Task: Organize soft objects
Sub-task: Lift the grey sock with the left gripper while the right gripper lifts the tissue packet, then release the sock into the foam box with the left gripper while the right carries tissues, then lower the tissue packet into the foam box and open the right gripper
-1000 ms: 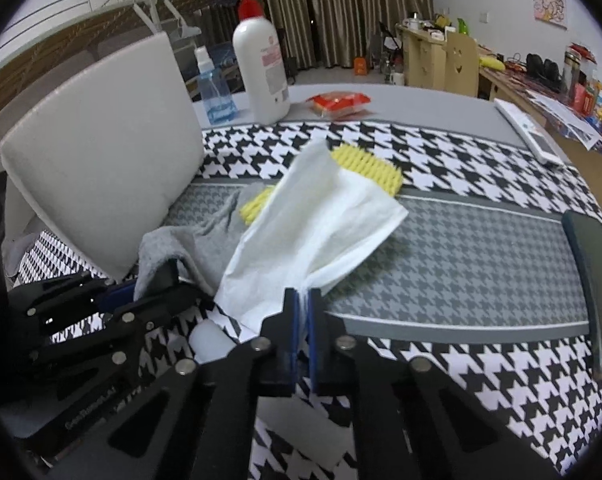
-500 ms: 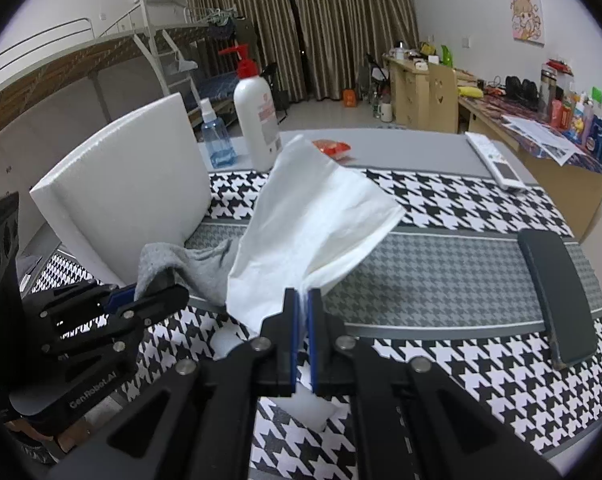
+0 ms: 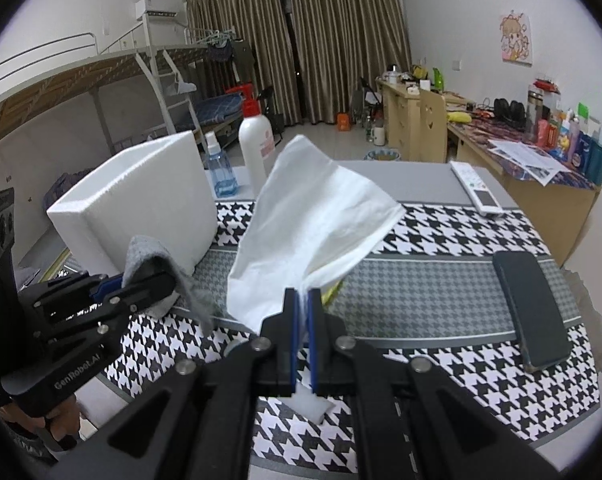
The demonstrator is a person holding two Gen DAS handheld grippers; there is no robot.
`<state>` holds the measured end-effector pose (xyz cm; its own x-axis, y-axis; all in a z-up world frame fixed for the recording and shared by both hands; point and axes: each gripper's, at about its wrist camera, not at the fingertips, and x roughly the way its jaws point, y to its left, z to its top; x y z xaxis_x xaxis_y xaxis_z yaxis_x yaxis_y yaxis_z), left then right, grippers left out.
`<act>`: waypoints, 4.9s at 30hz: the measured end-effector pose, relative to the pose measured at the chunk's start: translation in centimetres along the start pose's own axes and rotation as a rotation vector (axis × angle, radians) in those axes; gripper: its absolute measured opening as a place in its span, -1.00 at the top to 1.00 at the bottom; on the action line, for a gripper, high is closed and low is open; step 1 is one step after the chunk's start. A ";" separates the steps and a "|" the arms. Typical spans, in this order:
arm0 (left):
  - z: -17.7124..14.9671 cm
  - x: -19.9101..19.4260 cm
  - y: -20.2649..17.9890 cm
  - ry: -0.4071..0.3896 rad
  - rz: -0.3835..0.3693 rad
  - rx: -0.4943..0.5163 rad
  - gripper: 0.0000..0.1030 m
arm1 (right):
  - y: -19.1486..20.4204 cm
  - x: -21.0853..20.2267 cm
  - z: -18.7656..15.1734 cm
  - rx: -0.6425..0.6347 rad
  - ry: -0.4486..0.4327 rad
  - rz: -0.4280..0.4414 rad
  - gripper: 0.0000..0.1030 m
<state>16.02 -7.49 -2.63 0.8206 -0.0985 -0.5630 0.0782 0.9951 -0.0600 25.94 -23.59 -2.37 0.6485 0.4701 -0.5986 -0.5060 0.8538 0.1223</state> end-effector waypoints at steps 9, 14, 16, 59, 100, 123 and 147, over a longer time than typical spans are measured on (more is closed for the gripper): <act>1.0 -1.8 -0.2 -0.045 -0.004 0.034 0.69 | 0.4 -1.2 0.7 0.010 -0.042 -0.003 0.87; 1.6 -2.3 0.0 -0.060 -0.004 0.045 0.69 | 0.6 -1.5 0.8 0.009 -0.058 -0.015 0.87; 1.8 -2.5 0.1 -0.068 -0.007 0.054 0.69 | 0.8 -1.8 0.8 0.011 -0.070 -0.021 0.87; 6.0 -6.1 4.3 -0.212 -0.033 0.057 0.69 | 4.8 -2.6 4.6 -0.043 -0.202 -0.027 0.87; 7.3 -7.3 11.3 -0.250 0.248 -0.060 0.69 | 11.1 0.5 7.9 -0.160 -0.202 0.174 0.87; 6.5 -5.7 13.6 -0.179 0.227 -0.086 -0.59 | 13.6 2.2 8.7 -0.193 -0.159 0.183 0.87; 4.9 -8.5 16.1 -0.245 0.348 -0.136 -0.98 | 16.1 3.4 9.3 -0.227 -0.136 0.195 0.87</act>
<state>13.09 9.44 5.21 0.8961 0.2622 -0.3581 -0.2878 0.9575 -0.0190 25.34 -6.18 4.94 0.5891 0.6587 -0.4680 -0.7322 0.6802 0.0357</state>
